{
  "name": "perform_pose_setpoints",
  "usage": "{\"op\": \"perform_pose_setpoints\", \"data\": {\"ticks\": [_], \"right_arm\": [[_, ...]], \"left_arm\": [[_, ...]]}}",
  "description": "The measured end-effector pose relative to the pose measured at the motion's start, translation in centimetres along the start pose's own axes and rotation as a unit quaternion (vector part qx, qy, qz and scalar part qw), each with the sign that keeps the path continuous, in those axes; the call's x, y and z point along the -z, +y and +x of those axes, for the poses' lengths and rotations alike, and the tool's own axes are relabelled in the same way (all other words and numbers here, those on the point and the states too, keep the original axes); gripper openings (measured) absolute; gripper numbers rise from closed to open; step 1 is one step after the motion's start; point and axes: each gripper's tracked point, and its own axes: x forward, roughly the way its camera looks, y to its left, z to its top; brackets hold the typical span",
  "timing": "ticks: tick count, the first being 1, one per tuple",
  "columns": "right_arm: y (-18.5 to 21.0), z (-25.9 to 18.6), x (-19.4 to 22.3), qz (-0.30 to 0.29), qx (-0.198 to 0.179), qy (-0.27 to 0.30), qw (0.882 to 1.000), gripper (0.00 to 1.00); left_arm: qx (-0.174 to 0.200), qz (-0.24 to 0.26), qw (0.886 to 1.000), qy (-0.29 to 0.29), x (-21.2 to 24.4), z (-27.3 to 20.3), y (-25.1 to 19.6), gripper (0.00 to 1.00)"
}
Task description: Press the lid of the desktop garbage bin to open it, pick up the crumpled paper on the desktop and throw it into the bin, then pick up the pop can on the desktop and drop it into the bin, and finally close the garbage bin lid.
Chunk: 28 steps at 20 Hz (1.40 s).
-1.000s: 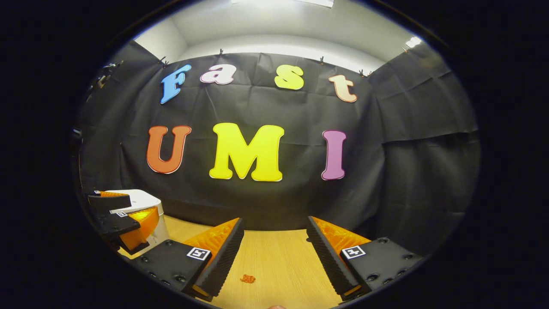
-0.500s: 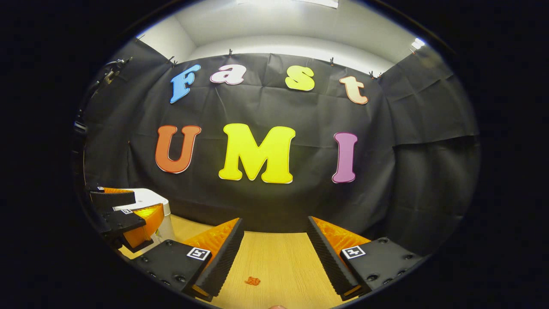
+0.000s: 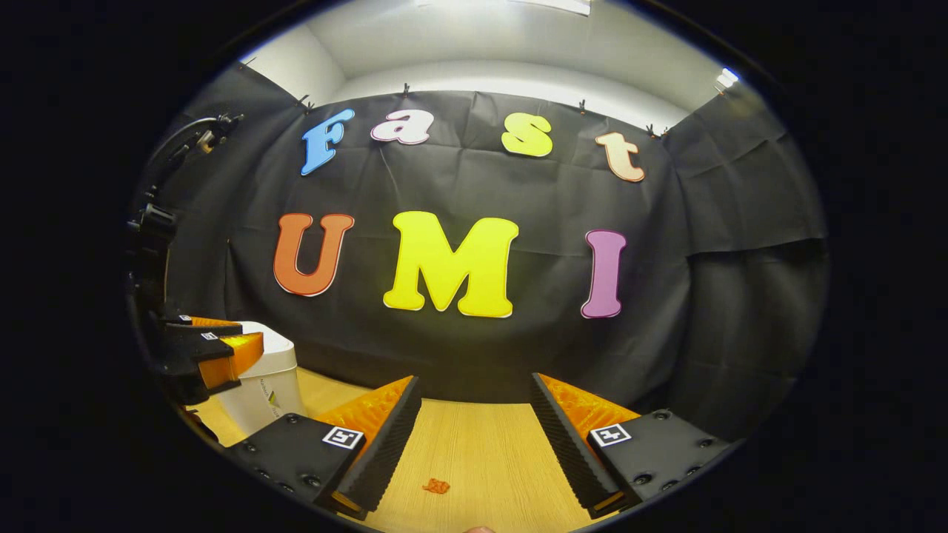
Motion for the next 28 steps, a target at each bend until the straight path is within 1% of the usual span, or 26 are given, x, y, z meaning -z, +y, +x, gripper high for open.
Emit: {"op": "perform_pose_setpoints", "data": {"ticks": [1, 2, 4, 5, 7, 8, 12, 13, 15, 16, 17, 18, 19, 20, 21, 22, 23, 24, 28], "right_arm": [[0.1, 0.1, 0.2, 0.0, -0.001, 0.002, 1.0, 0.92], [0.2, 0.1, 0.1, 0.0, -0.003, 0.002, 1.0, 0.95], [0.3, 0.3, 0.0, -0.001, -0.005, 0.002, 1.0, 0.95], [0.3, 0.3, -0.1, -0.001, -0.005, 0.002, 1.0, 0.92], [0.4, 0.2, -0.2, 0.0, -0.007, -0.001, 1.0, 0.92], [0.5, 0.2, -0.2, -0.001, -0.008, -0.001, 1.0, 0.95], [0.6, 0.4, 0.0, -0.006, -0.009, 0.003, 1.0, 0.95], [0.5, 0.4, 0.1, -0.007, -0.009, 0.004, 1.0, 0.92], [0.5, 0.4, 0.1, -0.01, -0.008, 0.004, 1.0, 0.92], [0.5, 0.5, 0.2, -0.011, -0.007, 0.006, 1.0, 0.95], [0.4, 0.6, 0.4, -0.012, -0.006, 0.008, 1.0, 0.92], [0.4, 0.6, 0.4, -0.012, -0.005, 0.011, 1.0, 0.95], [0.2, 0.7, 0.6, -0.012, -0.004, 0.012, 1.0, 0.95], [0.0, 0.7, 0.5, -0.012, -0.002, 0.013, 1.0, 0.95], [-0.1, 0.6, 0.6, -0.01, -0.002, 0.013, 1.0, 0.92], [-0.2, 0.7, 0.5, -0.009, -0.001, 0.013, 1.0, 0.92], [-0.3, 0.9, 0.7, -0.007, 0.001, 0.014, 1.0, 0.92], [-0.3, 0.9, 0.8, -0.004, 0.0, 0.017, 1.0, 0.95], [-0.3, 0.9, 0.8, -0.003, -0.003, 0.017, 1.0, 0.95]], "left_arm": [[-0.01, 0.001, 1.0, -0.003, -0.3, 0.5, 0.8, 0.33], [-0.019, 0.003, 1.0, -0.007, -0.6, 1.3, 1.7, 0.22], [-0.034, 0.008, 0.999, -0.009, -1.2, 2.8, 3.7, 0.19], [-0.044, 0.01, 0.999, -0.002, -1.0, 3.5, 4.7, 0.22], [-0.065, 0.012, 0.998, 0.012, -0.7, 4.9, 6.9, 0.17], [-0.071, 0.008, 0.997, 0.018, -0.5, 5.6, 7.7, 0.16], [-0.081, -0.001, 0.995, 0.063, 1.9, 8.3, 9.6, 0.1], [-0.085, 0.001, 0.994, 0.071, 2.4, 8.5, 10.1, 0.08], [-0.084, 0.002, 0.993, 0.081, 3.2, 9.1, 10.3, 0.05], [-0.082, 0.003, 0.993, 0.089, 3.6, 9.4, 10.3, 0.04], [-0.082, 0.002, 0.992, 0.096, 4.1, 9.6, 10.4, 0.04], [-0.083, 0.0, 0.991, 0.104, 4.4, 9.7, 10.5, 0.03], [-0.085, -0.002, 0.99, 0.114, 4.9, 9.6, 10.6, 0.03], [-0.083, -0.003, 0.991, 0.109, 4.7, 9.7, 10.6, 0.03], [-0.084, -0.005, 0.991, 0.109, 4.9, 9.8, 10.7, 0.04], [-0.086, -0.006, 0.989, 0.12, 5.3, 9.6, 10.4, 0.03], [-0.087, -0.001, 0.989, 0.116, 5.2, 9.6, 10.6, 0.03], [-0.091, 0.001, 0.988, 0.124, 5.6, 9.5, 10.6, 0.03], [-0.098, 0.001, 0.988, 0.121, 5.3, 9.6, 10.5, 0.03]]}}
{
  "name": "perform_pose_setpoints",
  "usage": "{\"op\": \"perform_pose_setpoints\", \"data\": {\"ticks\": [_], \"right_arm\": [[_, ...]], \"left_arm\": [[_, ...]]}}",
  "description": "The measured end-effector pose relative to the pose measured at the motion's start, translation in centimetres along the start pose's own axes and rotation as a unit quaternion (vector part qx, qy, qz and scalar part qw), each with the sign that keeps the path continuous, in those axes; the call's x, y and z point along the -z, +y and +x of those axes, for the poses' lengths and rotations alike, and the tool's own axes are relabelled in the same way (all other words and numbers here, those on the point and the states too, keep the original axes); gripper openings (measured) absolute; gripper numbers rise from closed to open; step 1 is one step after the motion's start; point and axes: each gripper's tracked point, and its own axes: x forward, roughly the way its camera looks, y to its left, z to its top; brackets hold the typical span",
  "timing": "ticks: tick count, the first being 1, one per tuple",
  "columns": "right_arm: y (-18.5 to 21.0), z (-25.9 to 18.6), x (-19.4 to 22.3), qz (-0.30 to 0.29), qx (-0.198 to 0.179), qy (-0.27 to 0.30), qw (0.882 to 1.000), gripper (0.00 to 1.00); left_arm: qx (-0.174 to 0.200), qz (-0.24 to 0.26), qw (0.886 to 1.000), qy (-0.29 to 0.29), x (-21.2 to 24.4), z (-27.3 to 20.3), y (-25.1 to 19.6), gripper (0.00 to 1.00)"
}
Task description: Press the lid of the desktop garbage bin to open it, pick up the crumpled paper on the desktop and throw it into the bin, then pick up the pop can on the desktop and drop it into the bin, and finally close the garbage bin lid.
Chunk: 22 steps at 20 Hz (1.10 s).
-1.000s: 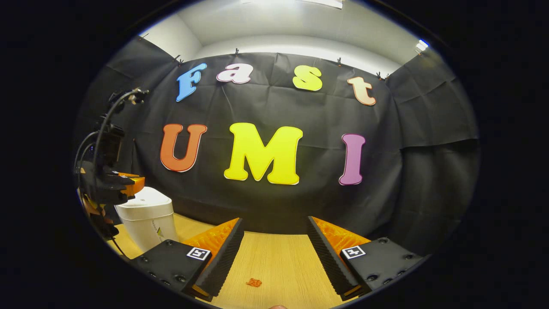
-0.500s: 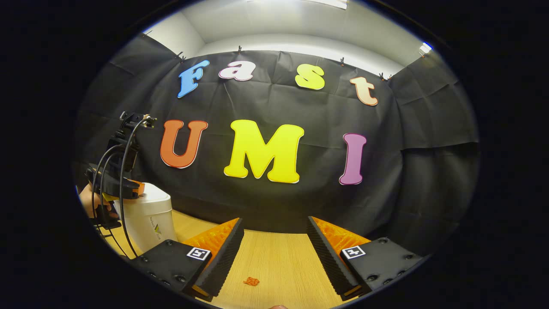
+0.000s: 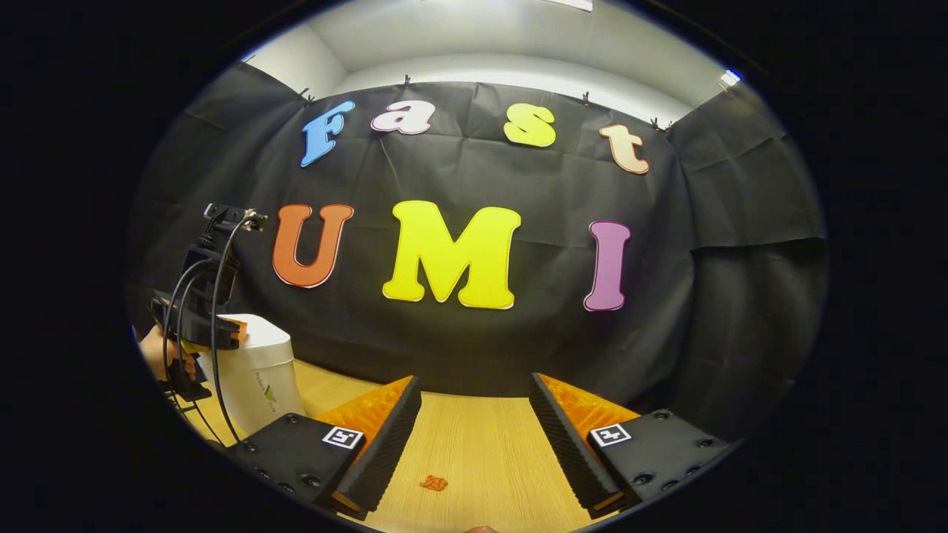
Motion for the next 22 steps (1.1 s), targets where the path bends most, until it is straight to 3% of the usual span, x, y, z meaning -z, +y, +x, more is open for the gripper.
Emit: {"op": "perform_pose_setpoints", "data": {"ticks": [8, 16, 18, 19, 20, 21, 22], "right_arm": [[-0.1, 0.0, 0.0, -0.002, -0.003, 0.0, 1.0, 0.92], [0.0, -0.4, -0.2, -0.004, -0.003, -0.002, 1.0, 0.95], [0.0, -0.5, -0.2, -0.001, -0.003, -0.003, 1.0, 0.95], [0.0, -0.5, 0.0, -0.001, -0.004, -0.003, 1.0, 0.95], [0.0, -0.5, 0.0, 0.0, -0.005, -0.002, 1.0, 0.95], [0.1, -0.6, 0.1, -0.001, -0.006, -0.001, 1.0, 0.95], [0.1, -0.7, 0.2, -0.002, -0.008, 0.001, 1.0, 0.95]], "left_arm": [[-0.017, 0.008, 0.997, -0.077, -4.4, -2.4, 1.0, 0.03], [0.008, 0.001, 0.993, -0.121, -6.9, -6.1, 0.2, 0.07], [0.018, -0.001, 0.992, -0.123, -6.9, -6.9, -0.2, 0.18], [0.023, -0.006, 0.992, -0.122, -6.7, -7.3, -0.3, 0.28], [0.026, -0.01, 0.992, -0.121, -6.6, -7.6, -0.4, 0.26], [0.029, -0.015, 0.992, -0.12, -6.4, -7.9, -0.5, 0.37], [0.033, -0.02, 0.992, -0.119, -6.3, -8.3, -0.7, 0.41]]}}
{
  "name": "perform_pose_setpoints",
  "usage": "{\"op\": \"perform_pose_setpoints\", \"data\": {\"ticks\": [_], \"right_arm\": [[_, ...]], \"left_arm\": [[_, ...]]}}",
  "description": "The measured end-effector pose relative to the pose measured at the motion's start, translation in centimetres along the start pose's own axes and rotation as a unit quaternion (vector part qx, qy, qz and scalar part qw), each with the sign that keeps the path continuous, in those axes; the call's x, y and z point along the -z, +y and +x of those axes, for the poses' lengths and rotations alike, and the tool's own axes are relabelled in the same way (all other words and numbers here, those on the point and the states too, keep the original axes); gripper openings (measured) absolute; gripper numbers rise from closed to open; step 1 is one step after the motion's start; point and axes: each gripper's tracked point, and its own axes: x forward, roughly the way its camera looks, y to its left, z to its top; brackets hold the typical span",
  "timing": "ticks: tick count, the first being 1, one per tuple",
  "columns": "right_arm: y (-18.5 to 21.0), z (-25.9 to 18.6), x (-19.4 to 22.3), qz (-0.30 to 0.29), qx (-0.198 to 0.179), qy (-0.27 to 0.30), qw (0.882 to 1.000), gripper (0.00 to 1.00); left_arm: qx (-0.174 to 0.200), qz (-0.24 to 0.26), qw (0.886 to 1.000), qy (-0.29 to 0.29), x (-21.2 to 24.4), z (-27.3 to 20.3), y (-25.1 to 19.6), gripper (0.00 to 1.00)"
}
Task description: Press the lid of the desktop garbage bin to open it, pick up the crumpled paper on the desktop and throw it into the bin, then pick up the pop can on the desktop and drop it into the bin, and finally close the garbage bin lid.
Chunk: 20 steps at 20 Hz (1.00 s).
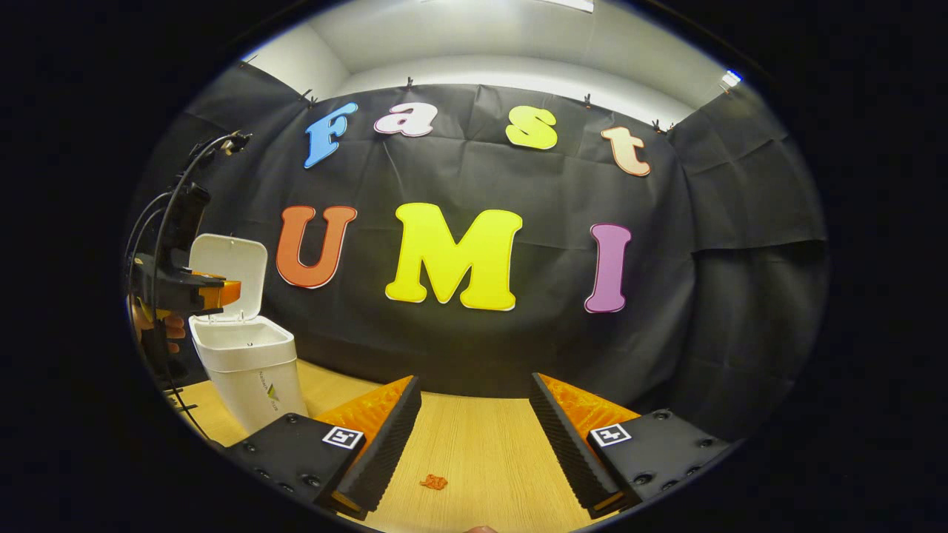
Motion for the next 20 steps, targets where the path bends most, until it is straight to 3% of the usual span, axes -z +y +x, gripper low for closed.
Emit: {"op": "perform_pose_setpoints", "data": {"ticks": [3, 7, 11, 14, 20], "right_arm": [[0.2, 0.1, 0.4, -0.001, -0.007, 0.004, 1.0, 0.95], [0.4, 0.7, 1.4, -0.007, -0.018, 0.015, 1.0, 0.95], [0.9, 2.0, 3.6, -0.007, -0.038, 0.048, 0.998, 0.95], [1.9, 3.6, 7.0, -0.015, -0.053, 0.097, 0.994, 0.95], [3.9, 6.4, 17.5, -0.039, -0.075, 0.259, 0.962, 0.94]], "left_arm": [[0.005, -0.005, 1.0, -0.001, -0.1, -1.1, -0.5, 0.67], [0.005, -0.004, 1.0, -0.011, -0.6, -3.0, -0.7, 0.88], [0.003, -0.005, 1.0, -0.023, -1.4, -4.6, -1.1, 0.96], [0.002, -0.006, 1.0, -0.023, -1.6, -5.4, -1.5, 0.96], [0.01, -0.009, 1.0, -0.015, -1.3, -6.8, -2.4, 0.96]]}}
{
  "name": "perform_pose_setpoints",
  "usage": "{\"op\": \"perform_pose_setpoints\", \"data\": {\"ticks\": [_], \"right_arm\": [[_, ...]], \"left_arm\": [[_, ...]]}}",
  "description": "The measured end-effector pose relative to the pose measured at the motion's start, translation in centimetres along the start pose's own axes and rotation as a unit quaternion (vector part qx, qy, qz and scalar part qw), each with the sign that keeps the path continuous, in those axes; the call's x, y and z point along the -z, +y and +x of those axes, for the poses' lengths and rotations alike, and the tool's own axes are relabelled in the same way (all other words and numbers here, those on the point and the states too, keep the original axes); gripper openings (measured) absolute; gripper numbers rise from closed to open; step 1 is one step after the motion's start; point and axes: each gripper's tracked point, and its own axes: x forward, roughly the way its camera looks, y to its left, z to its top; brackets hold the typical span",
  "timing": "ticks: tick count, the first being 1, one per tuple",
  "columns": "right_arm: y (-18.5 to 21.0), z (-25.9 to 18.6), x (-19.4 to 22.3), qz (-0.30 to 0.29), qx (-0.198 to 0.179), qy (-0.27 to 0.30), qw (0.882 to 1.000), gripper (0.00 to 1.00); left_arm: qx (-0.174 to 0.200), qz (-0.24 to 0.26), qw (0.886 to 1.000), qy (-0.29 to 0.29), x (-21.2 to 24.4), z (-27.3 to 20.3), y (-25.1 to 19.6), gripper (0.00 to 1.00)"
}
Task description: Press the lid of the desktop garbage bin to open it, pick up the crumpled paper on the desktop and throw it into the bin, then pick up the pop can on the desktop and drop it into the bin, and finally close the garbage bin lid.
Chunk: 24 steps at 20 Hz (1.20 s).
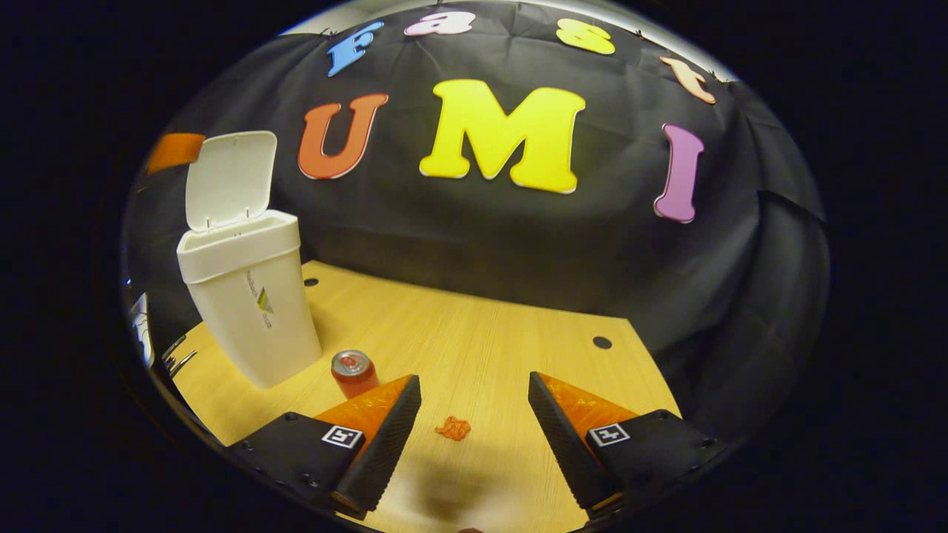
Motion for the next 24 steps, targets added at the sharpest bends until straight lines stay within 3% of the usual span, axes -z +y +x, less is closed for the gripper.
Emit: {"op": "perform_pose_setpoints", "data": {"ticks": [3, 11, 16, 23, 24], "right_arm": [[1.0, 2.5, 3.7, -0.001, -0.011, 0.089, 0.996, 0.96], [2.7, 8.4, 9.5, 0.017, -0.033, 0.223, 0.974, 0.96], [2.7, 10.7, 13.1, 0.061, -0.03, 0.324, 0.944, 0.96], [2.1, 12.1, 14.4, 0.064, -0.027, 0.354, 0.933, 0.96], [1.7, 12.4, 14.0, 0.059, -0.024, 0.345, 0.936, 0.94]], "left_arm": [[0.003, 0.004, 1.0, 0.0, -0.1, -0.1, -0.1, 0.96], [0.015, 0.007, 1.0, 0.008, 0.1, 0.5, -0.2, 0.96], [0.021, 0.006, 1.0, 0.012, 0.2, 1.0, -0.4, 0.96], [0.018, -0.002, 0.999, 0.026, 0.9, 1.2, -0.4, 0.96], [0.017, -0.001, 0.999, 0.027, 1.0, 1.2, -0.3, 0.96]]}}
